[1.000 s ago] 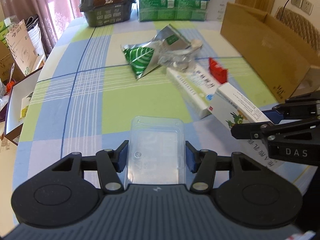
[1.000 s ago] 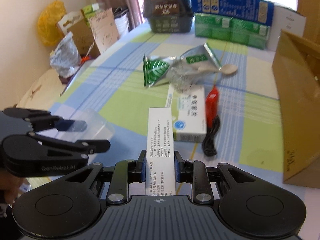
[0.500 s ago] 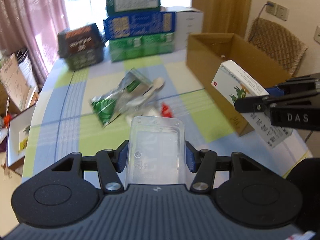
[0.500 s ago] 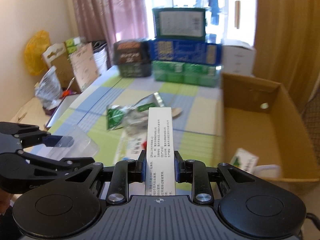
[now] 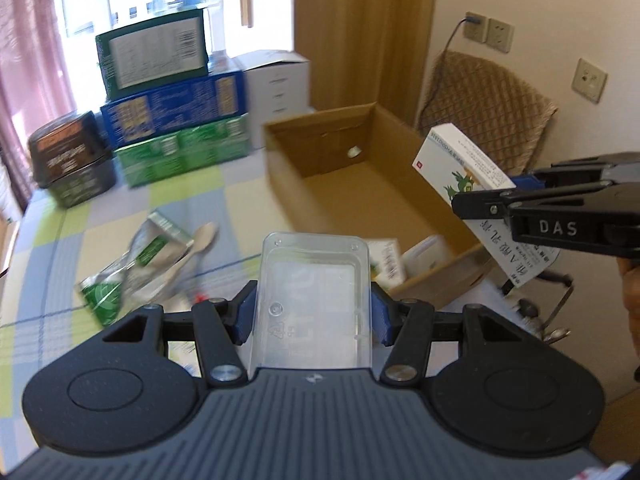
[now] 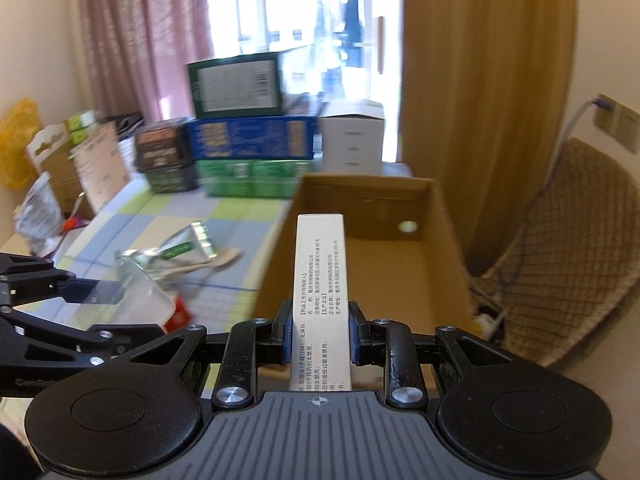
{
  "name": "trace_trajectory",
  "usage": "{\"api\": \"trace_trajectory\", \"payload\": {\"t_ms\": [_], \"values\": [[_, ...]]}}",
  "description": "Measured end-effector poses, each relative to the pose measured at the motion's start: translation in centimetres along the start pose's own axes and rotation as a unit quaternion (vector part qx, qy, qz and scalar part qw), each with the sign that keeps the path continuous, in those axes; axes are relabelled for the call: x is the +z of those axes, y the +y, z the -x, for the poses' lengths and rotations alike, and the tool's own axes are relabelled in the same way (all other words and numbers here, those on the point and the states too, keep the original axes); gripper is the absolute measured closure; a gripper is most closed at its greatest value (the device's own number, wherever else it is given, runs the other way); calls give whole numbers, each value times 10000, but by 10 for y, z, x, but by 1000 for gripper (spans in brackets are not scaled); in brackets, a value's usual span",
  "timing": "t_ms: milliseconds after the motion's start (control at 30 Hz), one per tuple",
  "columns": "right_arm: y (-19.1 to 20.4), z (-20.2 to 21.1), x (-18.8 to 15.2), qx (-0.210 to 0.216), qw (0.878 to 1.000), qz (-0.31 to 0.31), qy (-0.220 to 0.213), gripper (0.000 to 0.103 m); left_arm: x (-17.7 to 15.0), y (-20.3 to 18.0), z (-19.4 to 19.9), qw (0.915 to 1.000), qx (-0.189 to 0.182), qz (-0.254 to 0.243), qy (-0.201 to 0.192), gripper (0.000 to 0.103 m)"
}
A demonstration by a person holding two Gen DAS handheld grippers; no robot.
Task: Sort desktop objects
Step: 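Open both tools to drop the white box and clear tray into the cardboard box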
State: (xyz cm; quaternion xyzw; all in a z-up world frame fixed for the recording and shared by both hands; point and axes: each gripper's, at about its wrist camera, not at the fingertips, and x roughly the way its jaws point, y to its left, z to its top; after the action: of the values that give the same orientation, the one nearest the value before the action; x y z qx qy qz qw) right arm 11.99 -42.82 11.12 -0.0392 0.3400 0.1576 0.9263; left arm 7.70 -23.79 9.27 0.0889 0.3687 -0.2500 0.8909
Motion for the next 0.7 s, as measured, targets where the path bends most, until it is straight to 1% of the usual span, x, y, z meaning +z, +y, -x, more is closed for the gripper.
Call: {"api": "trace_trajectory", "payload": {"t_ms": [167,300,467,700], "values": [[-37,-7,5,-167,9997,-156,50,80,24,-27,-27,9998,-178,-65,-22,52],[-56,-20,11,-163,9995,-254,99,80,38,-38,-50,9996,-265,-91,6,52],[-67,-42,16,-150,9993,-299,193,80,48,-40,-78,9994,-319,-51,86,52],[-74,-69,14,-131,9986,-366,348,80,53,-40,-105,9989,-456,4,142,52]]}}
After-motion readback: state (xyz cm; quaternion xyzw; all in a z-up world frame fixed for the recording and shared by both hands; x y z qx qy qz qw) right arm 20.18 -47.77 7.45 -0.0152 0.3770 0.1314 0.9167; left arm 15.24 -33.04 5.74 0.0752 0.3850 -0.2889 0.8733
